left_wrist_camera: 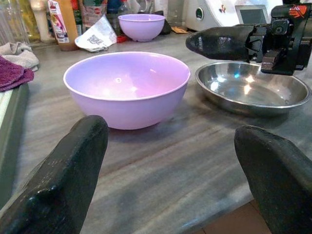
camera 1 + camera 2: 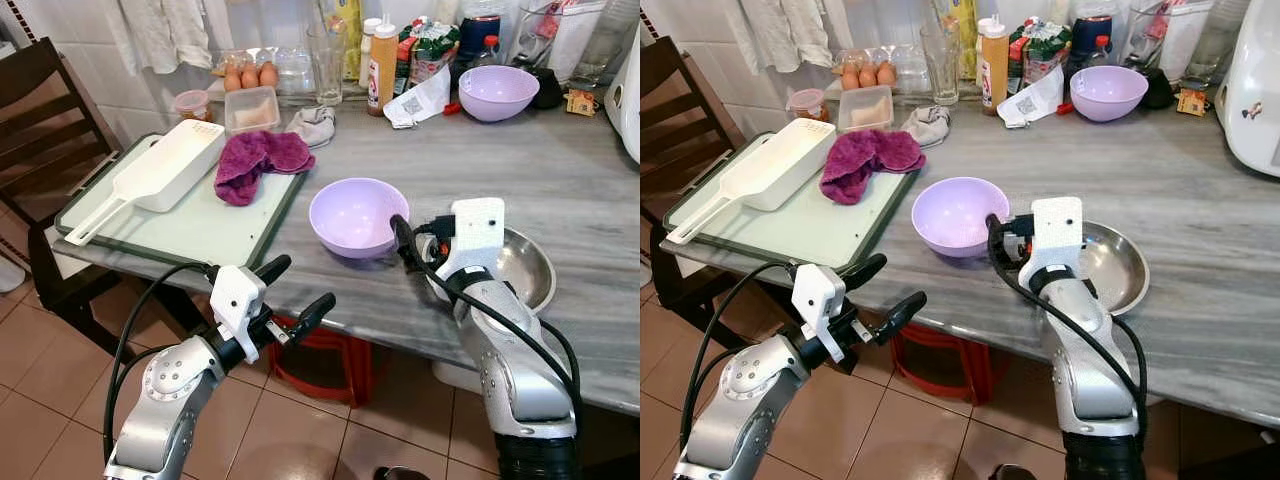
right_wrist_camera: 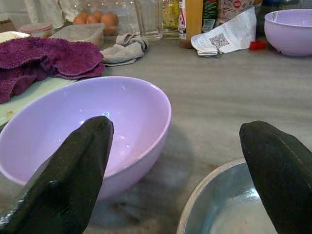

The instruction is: Setting the table

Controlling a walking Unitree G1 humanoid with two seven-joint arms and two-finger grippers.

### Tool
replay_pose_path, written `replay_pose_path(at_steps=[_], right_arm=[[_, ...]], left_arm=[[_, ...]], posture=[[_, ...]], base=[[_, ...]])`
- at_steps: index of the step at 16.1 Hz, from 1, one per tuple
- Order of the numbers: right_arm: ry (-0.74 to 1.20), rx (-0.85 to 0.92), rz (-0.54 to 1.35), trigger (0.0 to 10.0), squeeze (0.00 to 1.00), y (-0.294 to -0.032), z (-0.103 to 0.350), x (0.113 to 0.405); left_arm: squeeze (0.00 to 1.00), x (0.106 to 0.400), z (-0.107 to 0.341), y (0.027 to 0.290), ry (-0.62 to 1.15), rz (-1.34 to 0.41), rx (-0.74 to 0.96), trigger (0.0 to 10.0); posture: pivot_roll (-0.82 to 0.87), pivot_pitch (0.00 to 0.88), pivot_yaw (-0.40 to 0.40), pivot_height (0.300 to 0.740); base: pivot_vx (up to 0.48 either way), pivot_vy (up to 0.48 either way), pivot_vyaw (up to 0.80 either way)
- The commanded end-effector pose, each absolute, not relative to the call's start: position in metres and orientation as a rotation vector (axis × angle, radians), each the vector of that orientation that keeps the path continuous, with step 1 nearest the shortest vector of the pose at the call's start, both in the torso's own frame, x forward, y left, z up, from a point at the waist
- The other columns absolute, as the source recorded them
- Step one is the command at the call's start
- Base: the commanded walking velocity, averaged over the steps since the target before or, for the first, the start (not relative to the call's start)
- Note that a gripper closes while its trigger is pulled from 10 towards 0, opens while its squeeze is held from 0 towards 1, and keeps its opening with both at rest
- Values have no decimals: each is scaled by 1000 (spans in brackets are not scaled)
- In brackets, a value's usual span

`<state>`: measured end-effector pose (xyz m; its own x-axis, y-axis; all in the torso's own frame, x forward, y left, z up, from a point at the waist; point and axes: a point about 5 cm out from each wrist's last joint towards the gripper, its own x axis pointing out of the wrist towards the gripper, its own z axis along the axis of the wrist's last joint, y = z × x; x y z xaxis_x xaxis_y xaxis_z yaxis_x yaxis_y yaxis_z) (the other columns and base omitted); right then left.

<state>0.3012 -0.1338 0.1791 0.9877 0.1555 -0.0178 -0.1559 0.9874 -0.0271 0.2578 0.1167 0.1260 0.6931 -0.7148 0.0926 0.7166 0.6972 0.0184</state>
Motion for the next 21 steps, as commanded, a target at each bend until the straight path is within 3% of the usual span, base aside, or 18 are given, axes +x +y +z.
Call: replay_pose_path(at_steps=[1,21], right_arm=[[-14,-23,158,10000,0,-131,186,298],[-14,-23,158,10000,0,-131,186,298]], left_arm=[[0,258,131,120,-110,-784,-15,10000],[0,258,131,120,-110,-784,-15,10000]], posture=[[-192,108,108,740],[-192,108,108,740]], base=[[0,0,0],[0,0,0]])
